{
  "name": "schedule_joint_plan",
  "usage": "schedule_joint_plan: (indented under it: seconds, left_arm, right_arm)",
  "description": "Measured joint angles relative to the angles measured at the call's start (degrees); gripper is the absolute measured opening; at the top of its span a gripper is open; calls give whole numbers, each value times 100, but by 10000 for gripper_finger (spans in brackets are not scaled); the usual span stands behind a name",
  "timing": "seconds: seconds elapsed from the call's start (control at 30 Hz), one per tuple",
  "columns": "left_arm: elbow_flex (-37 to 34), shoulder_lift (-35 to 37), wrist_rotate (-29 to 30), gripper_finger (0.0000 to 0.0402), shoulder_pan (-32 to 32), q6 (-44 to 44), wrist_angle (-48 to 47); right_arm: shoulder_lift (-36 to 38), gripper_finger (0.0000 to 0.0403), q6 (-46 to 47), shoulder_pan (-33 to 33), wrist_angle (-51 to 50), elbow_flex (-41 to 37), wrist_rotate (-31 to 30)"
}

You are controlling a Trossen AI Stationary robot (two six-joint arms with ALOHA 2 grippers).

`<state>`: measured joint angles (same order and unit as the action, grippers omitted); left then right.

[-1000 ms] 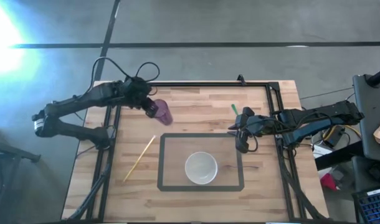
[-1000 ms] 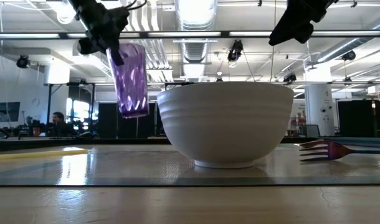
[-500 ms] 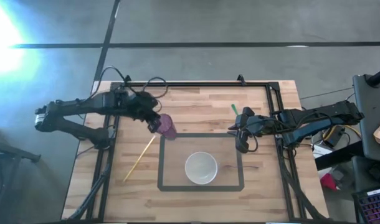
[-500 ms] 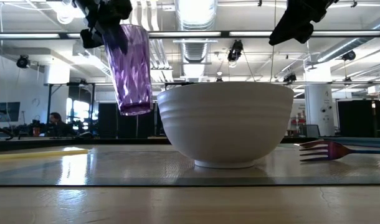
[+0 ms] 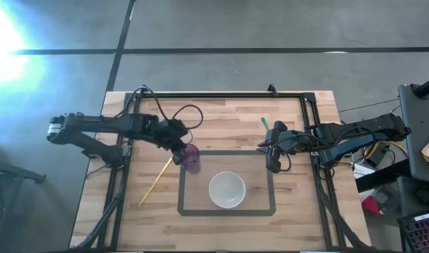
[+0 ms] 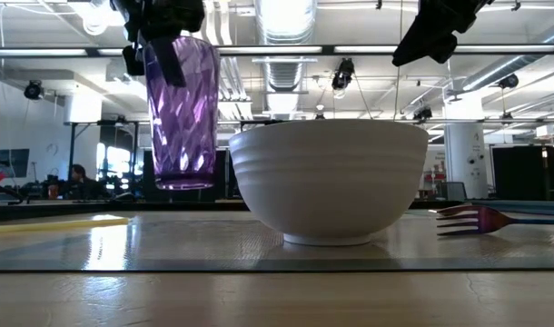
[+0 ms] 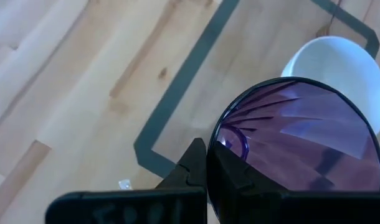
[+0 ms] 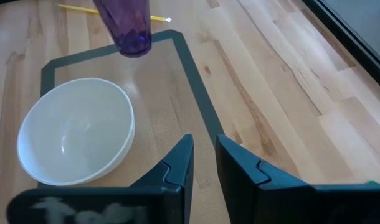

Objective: Pick & Place Utensil
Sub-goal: Put the purple cup to the top left of the white bowl on the transparent mat

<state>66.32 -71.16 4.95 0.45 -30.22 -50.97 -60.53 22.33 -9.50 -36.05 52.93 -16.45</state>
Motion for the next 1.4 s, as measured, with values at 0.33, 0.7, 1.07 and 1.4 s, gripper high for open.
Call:
schedule_joint_plan:
  seconds: [0.33,0.7,1.07,1.4]
  left_arm:
    - [0,-352,45,5,-320,-131,62]
    - [0,-756,141,6,-323,53,347]
    - [0,-771,558,7,-319,175,331]
    - [0,-771,554,8,-321,218,143]
  right_arm:
    - [0,73,-2,0,2,0,0]
    - [0,68,20,0,13,-2,-2]
    - [0,63,20,0,13,-7,-4]
    - [0,76,22,0,13,-9,-4]
